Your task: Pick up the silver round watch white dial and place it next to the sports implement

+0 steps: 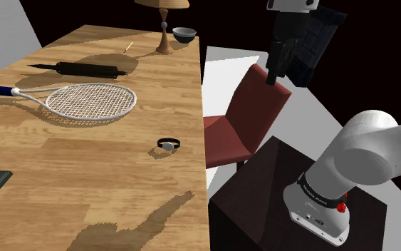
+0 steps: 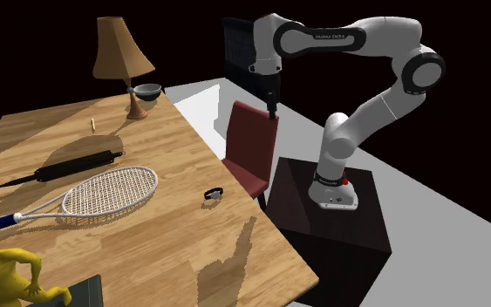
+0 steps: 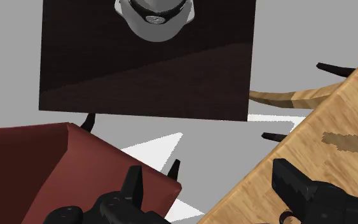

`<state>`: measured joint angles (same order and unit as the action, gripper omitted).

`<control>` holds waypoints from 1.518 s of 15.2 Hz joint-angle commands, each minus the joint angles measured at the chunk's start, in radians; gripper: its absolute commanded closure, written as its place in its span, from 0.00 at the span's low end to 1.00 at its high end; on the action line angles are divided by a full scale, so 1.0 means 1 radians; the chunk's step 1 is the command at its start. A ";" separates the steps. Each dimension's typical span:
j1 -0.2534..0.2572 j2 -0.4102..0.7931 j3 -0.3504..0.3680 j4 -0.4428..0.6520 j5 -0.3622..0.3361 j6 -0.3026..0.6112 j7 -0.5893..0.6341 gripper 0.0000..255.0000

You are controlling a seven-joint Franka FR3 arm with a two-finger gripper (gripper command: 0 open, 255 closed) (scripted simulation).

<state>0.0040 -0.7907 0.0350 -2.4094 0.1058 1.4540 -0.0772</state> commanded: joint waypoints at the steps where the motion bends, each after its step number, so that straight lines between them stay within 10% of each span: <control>1: 0.000 0.000 0.000 0.000 0.000 0.000 0.000 0.00; 23: 0.226 0.647 0.160 0.138 0.126 0.586 -0.294 0.00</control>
<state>0.2191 -0.1798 0.1836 -2.2909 0.2289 2.0181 -0.3620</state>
